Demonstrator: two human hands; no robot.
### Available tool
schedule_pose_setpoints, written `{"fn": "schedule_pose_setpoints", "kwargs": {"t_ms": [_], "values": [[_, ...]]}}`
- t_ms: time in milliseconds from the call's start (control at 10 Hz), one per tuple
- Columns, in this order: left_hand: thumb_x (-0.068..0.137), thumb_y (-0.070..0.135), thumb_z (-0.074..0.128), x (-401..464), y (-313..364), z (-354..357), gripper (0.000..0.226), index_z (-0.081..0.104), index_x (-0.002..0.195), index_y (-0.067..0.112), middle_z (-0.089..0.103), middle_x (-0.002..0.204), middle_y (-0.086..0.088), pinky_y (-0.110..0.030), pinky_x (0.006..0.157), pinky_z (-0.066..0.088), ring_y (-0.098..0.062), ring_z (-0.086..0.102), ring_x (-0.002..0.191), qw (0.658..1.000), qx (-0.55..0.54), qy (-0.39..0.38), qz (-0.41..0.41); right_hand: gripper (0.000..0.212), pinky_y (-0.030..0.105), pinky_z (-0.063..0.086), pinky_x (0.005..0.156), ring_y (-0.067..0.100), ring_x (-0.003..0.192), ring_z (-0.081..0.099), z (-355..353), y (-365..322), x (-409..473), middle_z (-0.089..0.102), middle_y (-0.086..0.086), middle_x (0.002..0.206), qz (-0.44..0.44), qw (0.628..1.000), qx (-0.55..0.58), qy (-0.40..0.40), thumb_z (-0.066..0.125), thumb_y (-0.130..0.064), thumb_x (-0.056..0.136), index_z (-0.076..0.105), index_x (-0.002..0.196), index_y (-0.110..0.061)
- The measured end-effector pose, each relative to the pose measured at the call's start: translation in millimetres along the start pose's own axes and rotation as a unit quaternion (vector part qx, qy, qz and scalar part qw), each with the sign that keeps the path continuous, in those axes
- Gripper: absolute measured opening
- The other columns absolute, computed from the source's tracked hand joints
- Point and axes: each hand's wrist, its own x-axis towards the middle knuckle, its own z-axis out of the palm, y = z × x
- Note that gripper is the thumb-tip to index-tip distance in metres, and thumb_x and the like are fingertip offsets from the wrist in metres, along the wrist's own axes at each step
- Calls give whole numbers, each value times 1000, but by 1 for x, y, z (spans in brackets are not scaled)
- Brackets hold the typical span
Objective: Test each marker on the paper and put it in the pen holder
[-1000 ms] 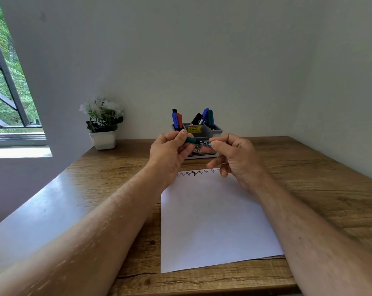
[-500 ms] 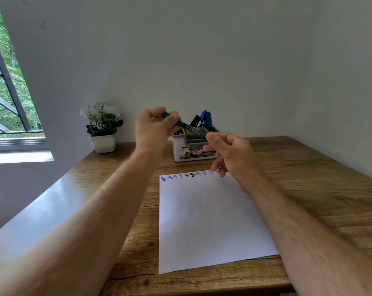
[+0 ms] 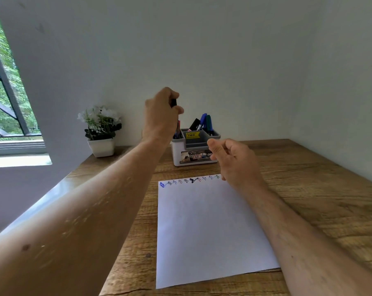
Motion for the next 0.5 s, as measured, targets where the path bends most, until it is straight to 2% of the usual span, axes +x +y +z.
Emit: {"fn": "schedule_pose_setpoints", "kwargs": {"t_ms": [200,300,400,500], "values": [[92,8,67,-9,-15,12,31,65,122,16,70,114,-5,-28,85,57,-4,64,84,994,84,-74,-12,45,22,42,53,7,56,57,0,2,3,68,-5,76,-1,1000,-25,0,50,-59,93,69,89,-18],[97,13,60,-16,-15,9,42,56,138,20,66,127,-8,-26,86,52,-13,65,100,990,104,-99,-11,48,28,48,52,13,55,59,0,7,1,68,-1,72,-11,999,-37,-3,50,-60,93,69,83,-17],[101,15,52,-21,-14,0,50,42,149,26,66,122,-8,-28,81,51,-17,63,96,985,124,-116,-6,50,32,52,52,18,57,62,-2,6,0,70,1,73,-19,998,-54,-1,50,-61,93,69,81,-16],[99,18,49,-27,-15,-16,52,36,150,21,65,120,-12,-41,83,53,-27,61,103,954,261,-151,6,50,25,41,50,13,56,57,-10,-11,2,66,0,69,-3,993,-112,-24,44,-60,96,67,80,-18]]}}
